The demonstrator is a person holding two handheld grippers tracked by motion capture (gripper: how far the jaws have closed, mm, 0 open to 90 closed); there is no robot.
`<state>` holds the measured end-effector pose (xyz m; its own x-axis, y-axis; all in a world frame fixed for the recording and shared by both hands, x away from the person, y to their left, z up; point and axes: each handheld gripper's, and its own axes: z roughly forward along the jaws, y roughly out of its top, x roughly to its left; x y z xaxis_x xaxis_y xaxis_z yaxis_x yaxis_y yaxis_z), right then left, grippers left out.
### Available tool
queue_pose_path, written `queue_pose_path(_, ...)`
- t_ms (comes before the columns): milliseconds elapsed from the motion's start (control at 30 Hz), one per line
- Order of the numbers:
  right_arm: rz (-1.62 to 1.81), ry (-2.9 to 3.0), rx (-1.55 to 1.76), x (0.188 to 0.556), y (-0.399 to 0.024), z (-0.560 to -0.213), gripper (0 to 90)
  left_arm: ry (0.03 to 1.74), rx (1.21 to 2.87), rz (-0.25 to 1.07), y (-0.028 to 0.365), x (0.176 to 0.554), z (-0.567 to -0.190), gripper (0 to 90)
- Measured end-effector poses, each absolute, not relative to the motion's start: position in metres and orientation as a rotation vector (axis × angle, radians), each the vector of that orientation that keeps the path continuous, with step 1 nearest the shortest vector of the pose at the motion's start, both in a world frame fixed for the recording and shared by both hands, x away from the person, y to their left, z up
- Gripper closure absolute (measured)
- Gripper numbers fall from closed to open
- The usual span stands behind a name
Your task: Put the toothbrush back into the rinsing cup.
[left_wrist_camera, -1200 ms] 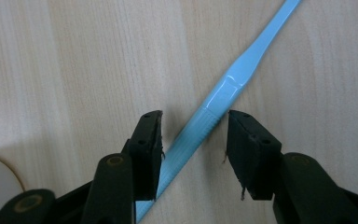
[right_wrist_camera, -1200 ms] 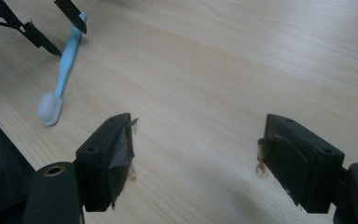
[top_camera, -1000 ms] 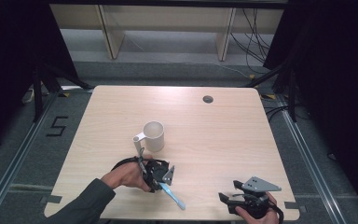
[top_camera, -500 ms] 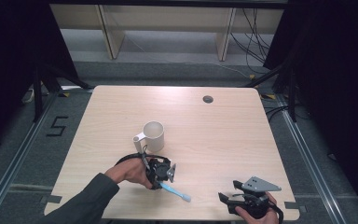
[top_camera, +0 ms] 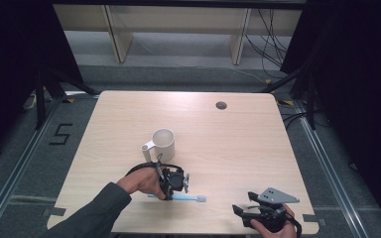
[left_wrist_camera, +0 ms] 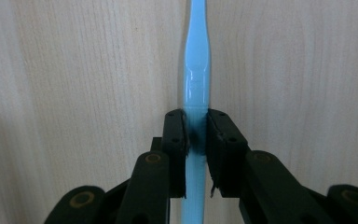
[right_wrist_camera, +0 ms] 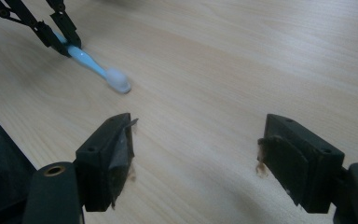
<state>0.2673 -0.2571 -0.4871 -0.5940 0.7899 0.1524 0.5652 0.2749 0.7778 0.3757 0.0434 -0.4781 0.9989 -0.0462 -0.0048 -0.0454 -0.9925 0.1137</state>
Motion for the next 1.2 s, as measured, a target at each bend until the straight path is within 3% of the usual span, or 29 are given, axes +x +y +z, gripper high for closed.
queue_pose_path(533, 1.23, 2.285, 1.274, 0.266, -0.257, -0.487, 26.0, 0.032, 3.059, 0.003, 0.04, 0.372, -0.478, 78.4)
queue_pose_path(1200, 1.237, 2.276, 1.253, 0.268, -0.26, -0.487, 26.3, 0.285, 2.623, 0.11, 0.073, 0.372, -0.43, 78.5)
